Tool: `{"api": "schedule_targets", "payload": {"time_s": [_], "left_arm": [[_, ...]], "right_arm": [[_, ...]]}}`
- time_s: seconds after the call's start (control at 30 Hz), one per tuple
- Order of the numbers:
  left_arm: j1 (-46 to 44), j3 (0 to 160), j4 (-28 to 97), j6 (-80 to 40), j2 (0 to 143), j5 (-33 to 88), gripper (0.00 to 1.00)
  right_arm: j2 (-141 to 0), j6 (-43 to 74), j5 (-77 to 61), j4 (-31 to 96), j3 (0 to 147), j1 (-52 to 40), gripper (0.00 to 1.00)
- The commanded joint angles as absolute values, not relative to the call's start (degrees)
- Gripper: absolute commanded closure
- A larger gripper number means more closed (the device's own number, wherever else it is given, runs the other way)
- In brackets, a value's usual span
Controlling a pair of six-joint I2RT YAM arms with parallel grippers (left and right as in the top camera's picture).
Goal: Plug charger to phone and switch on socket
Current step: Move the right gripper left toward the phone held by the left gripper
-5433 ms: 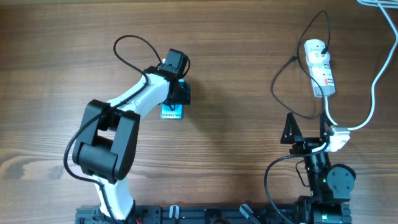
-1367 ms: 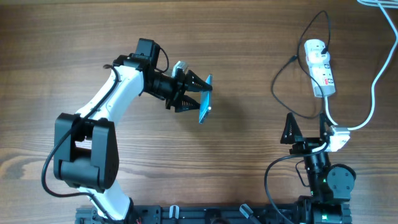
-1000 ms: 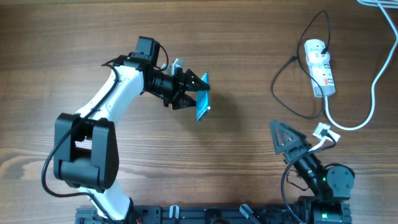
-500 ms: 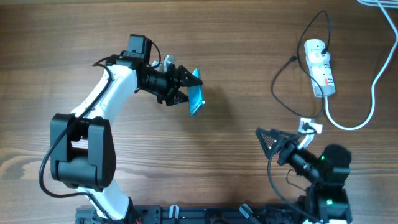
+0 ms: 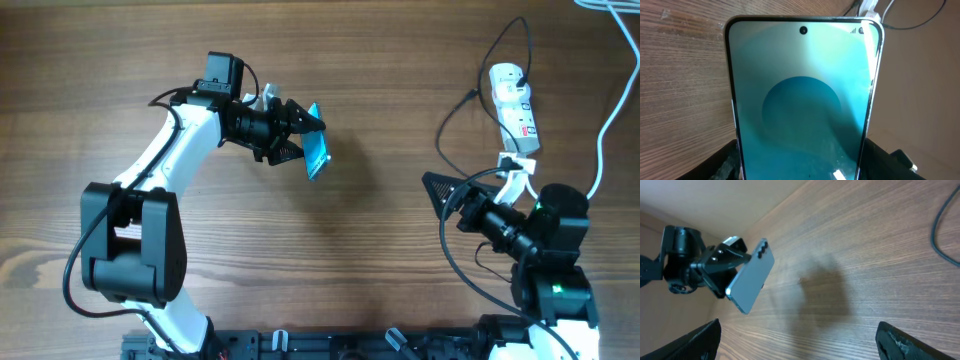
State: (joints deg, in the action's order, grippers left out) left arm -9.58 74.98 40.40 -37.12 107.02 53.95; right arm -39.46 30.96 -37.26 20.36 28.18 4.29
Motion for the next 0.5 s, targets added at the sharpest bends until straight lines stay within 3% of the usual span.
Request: {"api": "schedule_targets", "payload": {"time_s": [0.0,0.27,0.47], "left_arm": [[-9.4,76.5,40.1,-38.2,105.0,55.0,0.44],[-9.4,76.5,40.0,-44.4,105.0,51.7,0.44],[-9.4,76.5,40.1,-50.2,105.0,49.3,0.45]], "right_arm": [[-41.3,27.7,-33.5,24.4,33.6,4.1,0.01],[-46.5,23.6,-20.4,26.2,36.5,-8.2,0.00],[-55.6,30.4,-8.9,19.2,36.3,-22.5,0.00]]}}
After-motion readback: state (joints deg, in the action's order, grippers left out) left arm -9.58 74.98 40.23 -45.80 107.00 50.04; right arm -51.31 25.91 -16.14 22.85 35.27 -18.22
